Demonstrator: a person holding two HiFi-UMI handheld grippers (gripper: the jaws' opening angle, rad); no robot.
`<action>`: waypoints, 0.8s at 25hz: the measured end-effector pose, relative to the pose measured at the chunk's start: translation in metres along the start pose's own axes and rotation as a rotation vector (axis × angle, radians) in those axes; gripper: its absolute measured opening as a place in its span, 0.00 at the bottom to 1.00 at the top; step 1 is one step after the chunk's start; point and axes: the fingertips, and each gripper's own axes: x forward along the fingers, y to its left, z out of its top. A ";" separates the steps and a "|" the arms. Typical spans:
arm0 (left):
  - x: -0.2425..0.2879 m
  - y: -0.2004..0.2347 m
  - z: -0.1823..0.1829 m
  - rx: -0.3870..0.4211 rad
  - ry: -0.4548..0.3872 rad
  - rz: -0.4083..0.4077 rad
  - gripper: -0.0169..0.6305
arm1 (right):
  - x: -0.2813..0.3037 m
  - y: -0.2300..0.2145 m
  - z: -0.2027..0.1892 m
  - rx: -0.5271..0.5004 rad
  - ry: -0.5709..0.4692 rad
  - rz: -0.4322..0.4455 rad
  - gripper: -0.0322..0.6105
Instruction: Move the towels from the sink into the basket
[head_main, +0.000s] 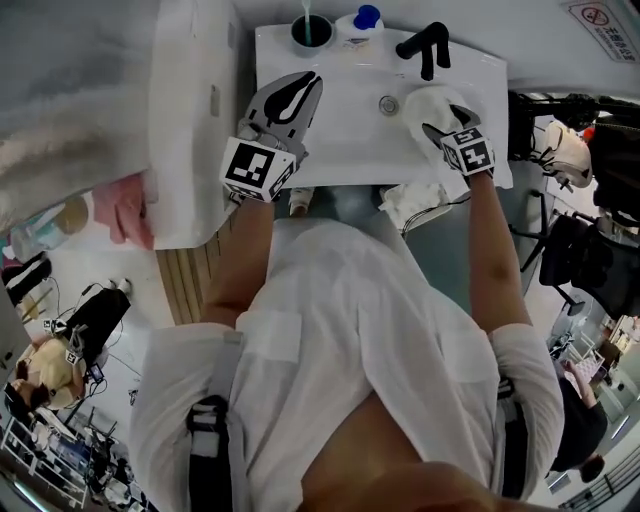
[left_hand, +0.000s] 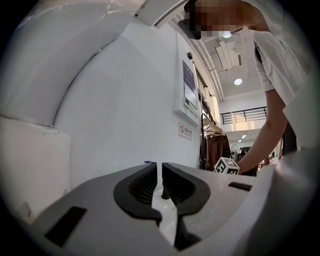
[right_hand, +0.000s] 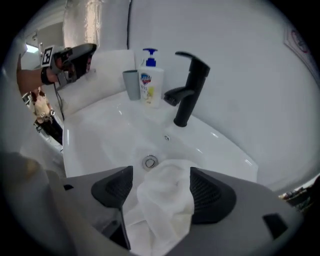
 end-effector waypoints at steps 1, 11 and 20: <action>0.001 0.002 -0.004 -0.006 0.005 0.000 0.09 | 0.009 0.000 -0.005 -0.027 0.047 0.011 0.59; 0.012 0.002 -0.031 -0.033 0.047 -0.013 0.09 | 0.064 -0.013 -0.047 -0.137 0.346 0.063 0.63; 0.023 0.001 -0.054 -0.048 0.083 -0.005 0.09 | 0.102 -0.020 -0.085 -0.148 0.510 0.079 0.64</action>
